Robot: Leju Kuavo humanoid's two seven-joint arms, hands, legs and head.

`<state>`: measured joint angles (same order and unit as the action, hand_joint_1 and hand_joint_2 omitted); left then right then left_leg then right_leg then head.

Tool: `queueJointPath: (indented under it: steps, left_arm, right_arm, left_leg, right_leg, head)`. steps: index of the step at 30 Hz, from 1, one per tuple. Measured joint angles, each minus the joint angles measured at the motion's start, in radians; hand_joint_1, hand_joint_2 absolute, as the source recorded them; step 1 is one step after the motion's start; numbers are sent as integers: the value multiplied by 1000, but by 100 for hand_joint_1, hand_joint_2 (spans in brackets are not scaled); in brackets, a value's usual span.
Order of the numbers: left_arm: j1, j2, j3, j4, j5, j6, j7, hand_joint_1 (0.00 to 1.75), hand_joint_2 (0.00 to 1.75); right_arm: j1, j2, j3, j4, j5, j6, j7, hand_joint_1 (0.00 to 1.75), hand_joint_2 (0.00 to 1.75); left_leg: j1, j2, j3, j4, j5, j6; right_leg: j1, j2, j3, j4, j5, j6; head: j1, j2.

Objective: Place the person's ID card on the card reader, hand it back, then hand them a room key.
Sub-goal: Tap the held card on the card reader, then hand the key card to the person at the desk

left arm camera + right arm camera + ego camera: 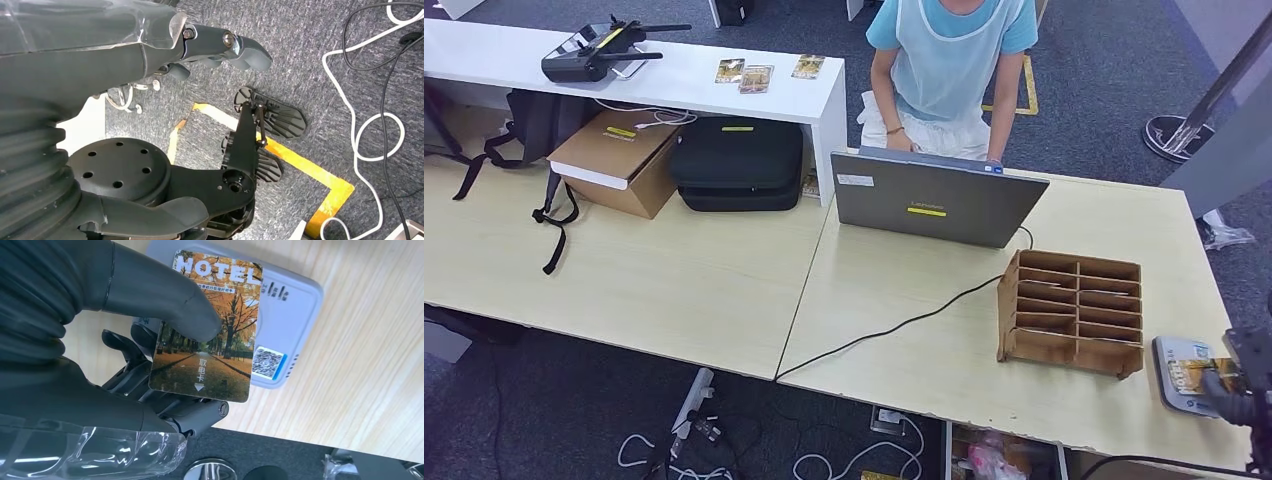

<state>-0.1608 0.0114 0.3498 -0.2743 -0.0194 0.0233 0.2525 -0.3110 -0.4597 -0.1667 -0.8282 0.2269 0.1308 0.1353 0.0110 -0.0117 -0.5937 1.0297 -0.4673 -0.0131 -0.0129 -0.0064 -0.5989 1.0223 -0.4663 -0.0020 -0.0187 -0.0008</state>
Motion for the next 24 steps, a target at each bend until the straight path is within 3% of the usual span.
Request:
queueJointPath:
  steps: [16,24]
  left_arm:
    - [-1,0,0,0,-10,-5,0,0,175]
    - [-2,-1,0,0,-23,4,0,0,175]
  right_arm:
    - [14,1,-10,0,54,0,12,175,175]
    - [21,33,-21,-93,-50,1,-108,175,175]
  left_leg:
    - [0,0,0,0,0,0]
    - [0,1,0,0,0,0]
  right_leg:
    - [0,0,0,0,0,0]
    - [0,1,0,0,0,0]
  head:
    - [0,0]
    - [0,0]
